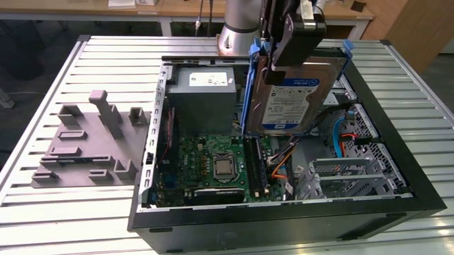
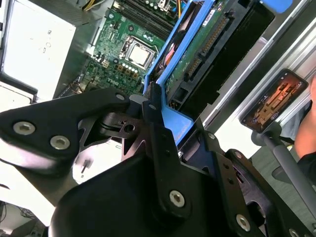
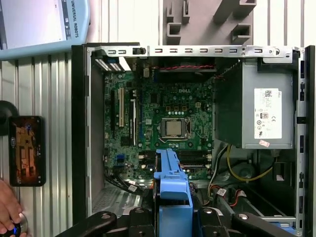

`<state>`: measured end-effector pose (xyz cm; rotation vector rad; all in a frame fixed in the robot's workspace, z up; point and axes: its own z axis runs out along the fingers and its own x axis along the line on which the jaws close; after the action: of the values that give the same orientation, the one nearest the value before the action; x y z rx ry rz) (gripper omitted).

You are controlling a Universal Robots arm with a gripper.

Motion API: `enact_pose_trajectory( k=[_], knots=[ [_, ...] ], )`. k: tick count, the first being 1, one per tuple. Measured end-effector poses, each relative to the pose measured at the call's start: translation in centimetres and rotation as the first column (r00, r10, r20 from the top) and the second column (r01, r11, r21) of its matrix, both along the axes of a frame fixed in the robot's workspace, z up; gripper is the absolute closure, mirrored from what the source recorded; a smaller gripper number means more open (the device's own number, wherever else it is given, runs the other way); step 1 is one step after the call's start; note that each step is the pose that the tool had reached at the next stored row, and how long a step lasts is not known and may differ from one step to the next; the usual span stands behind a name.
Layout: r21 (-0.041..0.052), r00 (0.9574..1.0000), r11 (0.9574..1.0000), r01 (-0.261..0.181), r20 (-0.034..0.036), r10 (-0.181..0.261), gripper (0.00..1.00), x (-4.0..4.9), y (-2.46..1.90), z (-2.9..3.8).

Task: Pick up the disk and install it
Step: 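Insert the disk into the insertion slot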

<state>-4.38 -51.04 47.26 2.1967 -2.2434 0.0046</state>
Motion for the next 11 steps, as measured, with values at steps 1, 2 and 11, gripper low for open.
enact_pose_trajectory(
  k=[1,2,11],
  knots=[
    [-0.0001,1.0000,1.0000,0.000,0.0000,0.000,0.64,0.01,-0.01,0.00],
    [-0.0003,1.0000,1.0000,0.000,-0.0001,0.000,0.64,0.02,-0.03,0.01],
    [-0.0001,1.0000,1.0000,0.000,0.0000,0.000,0.64,0.03,-0.06,0.00]
  ],
)
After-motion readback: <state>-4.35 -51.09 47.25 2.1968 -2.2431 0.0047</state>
